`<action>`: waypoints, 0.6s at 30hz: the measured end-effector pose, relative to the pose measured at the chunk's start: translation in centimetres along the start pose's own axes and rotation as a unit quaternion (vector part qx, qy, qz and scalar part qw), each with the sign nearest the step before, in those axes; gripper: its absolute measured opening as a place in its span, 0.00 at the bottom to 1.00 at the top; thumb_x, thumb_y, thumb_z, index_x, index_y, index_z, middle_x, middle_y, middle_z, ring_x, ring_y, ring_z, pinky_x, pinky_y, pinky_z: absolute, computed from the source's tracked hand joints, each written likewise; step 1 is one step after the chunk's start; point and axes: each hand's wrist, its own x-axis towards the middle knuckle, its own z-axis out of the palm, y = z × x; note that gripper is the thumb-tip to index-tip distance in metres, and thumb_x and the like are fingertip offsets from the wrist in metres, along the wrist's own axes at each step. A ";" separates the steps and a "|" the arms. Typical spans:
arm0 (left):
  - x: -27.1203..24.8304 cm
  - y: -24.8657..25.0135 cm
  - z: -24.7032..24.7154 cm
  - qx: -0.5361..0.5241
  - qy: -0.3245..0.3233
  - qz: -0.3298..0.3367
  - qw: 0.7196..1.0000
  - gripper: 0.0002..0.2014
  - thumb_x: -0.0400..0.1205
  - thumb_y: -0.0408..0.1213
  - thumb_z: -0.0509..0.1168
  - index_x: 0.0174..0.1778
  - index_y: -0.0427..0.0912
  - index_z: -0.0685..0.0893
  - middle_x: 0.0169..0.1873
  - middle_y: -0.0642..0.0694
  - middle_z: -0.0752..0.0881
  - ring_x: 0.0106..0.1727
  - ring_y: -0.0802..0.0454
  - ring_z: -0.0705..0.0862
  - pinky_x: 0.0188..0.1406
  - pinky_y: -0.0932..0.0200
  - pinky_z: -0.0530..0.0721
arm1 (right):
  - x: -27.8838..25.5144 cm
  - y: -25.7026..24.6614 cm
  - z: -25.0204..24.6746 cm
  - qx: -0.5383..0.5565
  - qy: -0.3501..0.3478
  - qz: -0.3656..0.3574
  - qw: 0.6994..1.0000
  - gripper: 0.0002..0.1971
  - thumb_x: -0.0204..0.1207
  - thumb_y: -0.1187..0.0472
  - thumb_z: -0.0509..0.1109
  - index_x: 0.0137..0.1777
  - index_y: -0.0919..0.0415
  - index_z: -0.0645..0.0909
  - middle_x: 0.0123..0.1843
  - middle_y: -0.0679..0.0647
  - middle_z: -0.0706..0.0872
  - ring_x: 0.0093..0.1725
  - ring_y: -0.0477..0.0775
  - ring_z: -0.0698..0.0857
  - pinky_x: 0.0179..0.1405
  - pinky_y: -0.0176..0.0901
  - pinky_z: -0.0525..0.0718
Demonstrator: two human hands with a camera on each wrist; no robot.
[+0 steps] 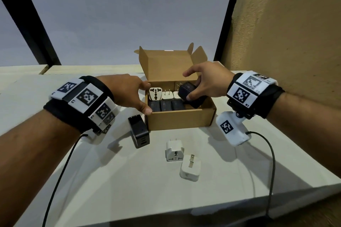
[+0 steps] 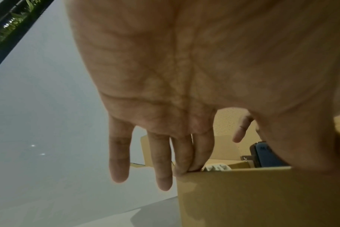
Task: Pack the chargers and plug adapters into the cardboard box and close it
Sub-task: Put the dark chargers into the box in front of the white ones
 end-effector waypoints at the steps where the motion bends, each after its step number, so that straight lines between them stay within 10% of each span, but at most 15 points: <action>1: 0.0 0.0 0.0 -0.001 0.001 -0.002 1.000 0.54 0.59 0.72 0.67 0.81 0.56 0.58 0.78 0.54 0.69 0.73 0.47 0.73 0.71 0.50 0.67 | -0.1 -0.1 0.2 -0.012 0.005 0.002 1.000 0.36 0.58 0.49 0.86 0.69 0.49 0.79 0.50 0.48 0.83 0.52 0.54 0.84 0.44 0.40 0.77; 11: -0.2 0.2 0.0 -0.003 0.018 0.001 1.000 0.48 0.65 0.66 0.69 0.80 0.55 0.61 0.77 0.53 0.70 0.74 0.46 0.71 0.71 0.52 0.66 | -0.5 -1.2 1.5 -0.063 -0.022 0.040 0.997 0.20 0.63 0.46 0.81 0.53 0.54 0.88 0.32 0.43 0.81 0.32 0.43 0.81 0.26 0.35 0.78; 18: 0.0 -0.2 0.2 -0.002 0.015 0.003 1.000 0.50 0.63 0.69 0.68 0.80 0.57 0.61 0.77 0.53 0.71 0.72 0.47 0.73 0.69 0.52 0.68 | -0.5 -1.2 2.0 -0.113 -0.080 0.065 0.988 0.18 0.72 0.46 0.74 0.60 0.50 0.84 0.36 0.43 0.77 0.46 0.51 0.80 0.41 0.40 0.75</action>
